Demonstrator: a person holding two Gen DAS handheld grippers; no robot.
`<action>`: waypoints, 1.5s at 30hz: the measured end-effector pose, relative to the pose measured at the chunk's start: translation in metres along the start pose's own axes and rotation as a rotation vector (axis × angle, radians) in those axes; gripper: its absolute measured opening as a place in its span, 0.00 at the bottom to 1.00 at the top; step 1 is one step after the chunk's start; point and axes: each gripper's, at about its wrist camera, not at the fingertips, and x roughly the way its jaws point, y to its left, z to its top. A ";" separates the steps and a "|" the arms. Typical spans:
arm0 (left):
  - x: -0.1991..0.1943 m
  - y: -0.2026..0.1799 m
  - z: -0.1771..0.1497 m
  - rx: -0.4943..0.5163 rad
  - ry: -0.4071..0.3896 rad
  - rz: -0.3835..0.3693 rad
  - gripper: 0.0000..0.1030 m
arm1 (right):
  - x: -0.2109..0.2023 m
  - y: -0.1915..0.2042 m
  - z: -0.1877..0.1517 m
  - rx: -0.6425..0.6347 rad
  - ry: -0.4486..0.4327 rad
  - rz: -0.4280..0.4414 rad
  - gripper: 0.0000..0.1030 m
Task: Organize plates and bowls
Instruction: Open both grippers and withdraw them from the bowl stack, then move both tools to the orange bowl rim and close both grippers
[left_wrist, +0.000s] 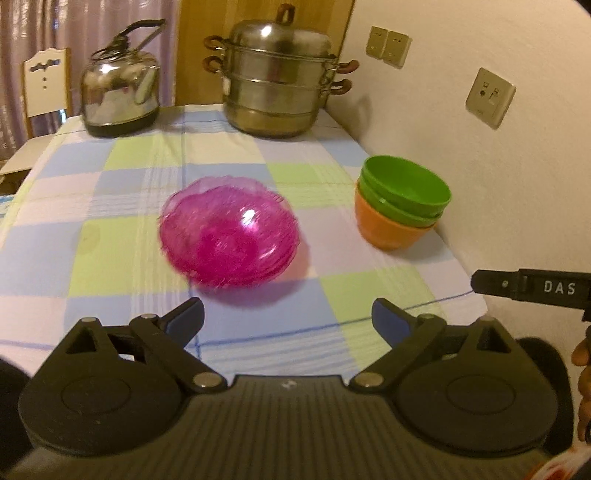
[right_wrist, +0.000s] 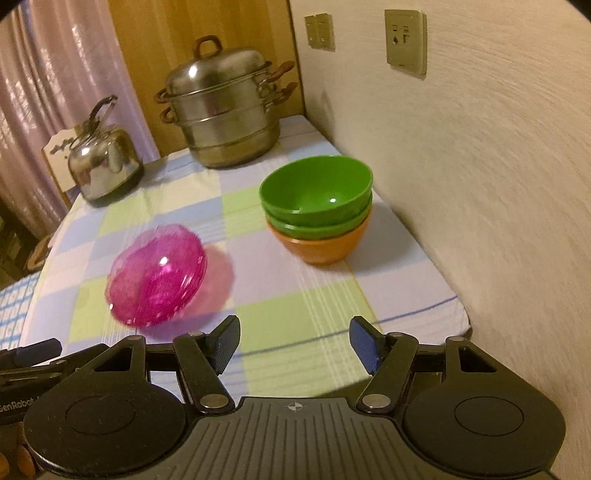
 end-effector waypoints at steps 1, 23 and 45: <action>-0.002 0.002 -0.004 -0.010 0.004 0.003 0.94 | -0.002 0.002 -0.004 -0.008 -0.001 -0.001 0.64; -0.009 0.017 -0.028 -0.059 0.016 0.098 0.94 | -0.009 0.012 -0.028 -0.034 -0.019 0.010 0.64; 0.041 0.002 0.038 -0.049 0.045 -0.134 0.93 | 0.013 -0.048 0.024 0.232 0.003 -0.018 0.64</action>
